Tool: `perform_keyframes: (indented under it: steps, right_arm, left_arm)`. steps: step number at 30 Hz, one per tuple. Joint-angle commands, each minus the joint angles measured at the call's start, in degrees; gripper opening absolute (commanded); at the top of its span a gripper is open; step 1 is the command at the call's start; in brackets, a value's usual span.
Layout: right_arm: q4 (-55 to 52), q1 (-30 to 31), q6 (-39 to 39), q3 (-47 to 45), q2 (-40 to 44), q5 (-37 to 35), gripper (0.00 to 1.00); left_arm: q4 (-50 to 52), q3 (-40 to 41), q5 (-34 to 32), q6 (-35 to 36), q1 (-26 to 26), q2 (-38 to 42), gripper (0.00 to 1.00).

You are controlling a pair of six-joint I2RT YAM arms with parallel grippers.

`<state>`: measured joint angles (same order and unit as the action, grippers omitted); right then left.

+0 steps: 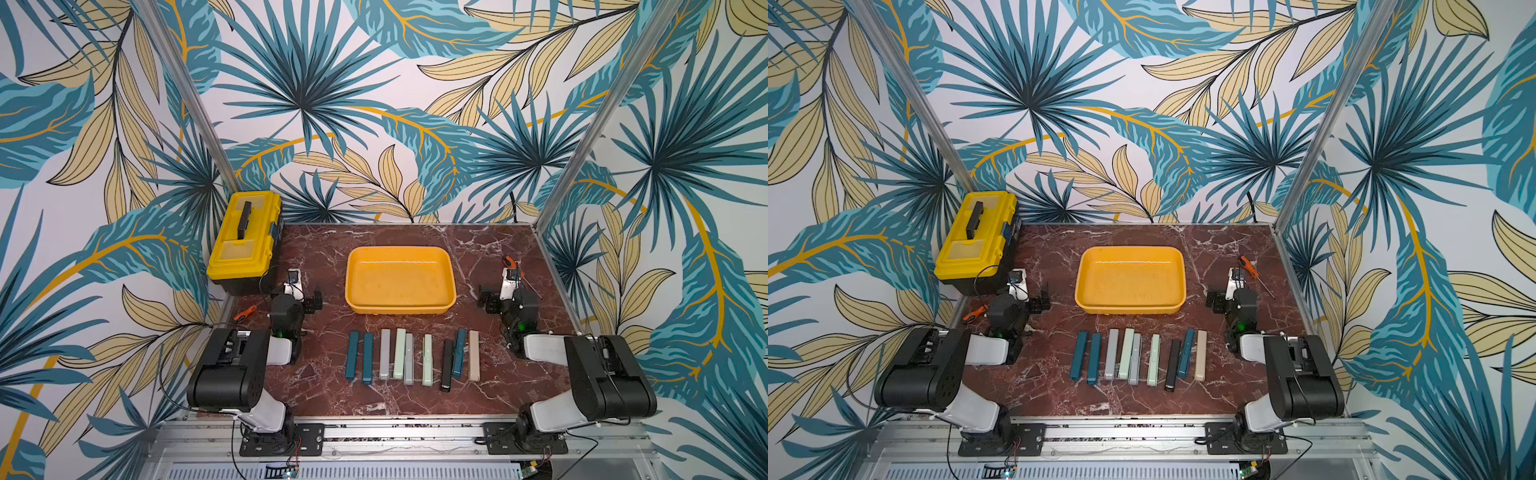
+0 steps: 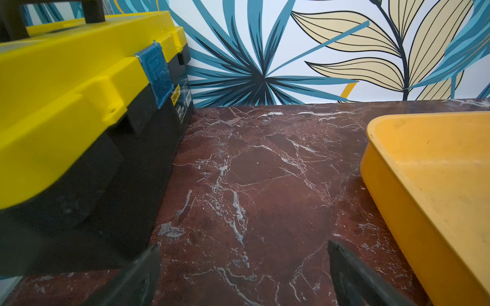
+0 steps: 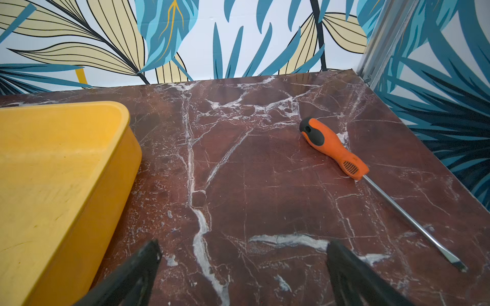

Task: Put the pruning pliers into the storage box
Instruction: Pick up the pruning pliers from the center of the board.

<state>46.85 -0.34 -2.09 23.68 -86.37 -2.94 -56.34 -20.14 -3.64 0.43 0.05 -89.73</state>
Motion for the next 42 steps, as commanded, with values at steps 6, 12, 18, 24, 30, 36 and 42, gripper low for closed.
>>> perform_keyframes:
  steps: [6, 12, 18, 24, 30, 36, 42]
  right_arm:
    - [0.26, 0.25, 0.77, 0.32, 0.4, 0.68, 0.99]
    - [0.11, 0.29, 0.72, 0.4, 0.32, 0.7, 0.99]
    - [0.16, 0.25, 0.74, 0.4, 0.24, 0.66, 0.99]
    - [0.08, 0.3, 0.68, 0.43, 0.32, 0.66, 0.99]
    - [-1.45, 0.18, -1.37, 1.02, 1.8, -5.1, 0.99]
    - [-14.91, 0.17, -3.8, 4.25, 12.13, -10.5, 0.99]
    - [-32.06, 0.16, -11.49, 10.45, 25.39, -13.22, 0.99]
  left_arm:
    - [-0.12, -0.86, -1.64, -0.6, 0.48, -0.09, 1.0]
    - [0.7, -1.27, -0.58, -1.08, 1.04, -0.01, 1.0]
    - [0.97, -1.3, -0.49, -1.13, 1.04, -0.01, 1.0]
    - [0.89, -1.31, -0.49, -1.05, 1.04, -0.04, 1.0]
    - [2.03, -1.36, -5.68, 0.25, -1.35, 2.47, 1.0]
    - [24.58, -10.68, -9.61, 2.47, -5.11, 10.22, 1.0]
    - [42.93, -20.0, -7.31, -3.62, -5.41, 14.65, 1.0]
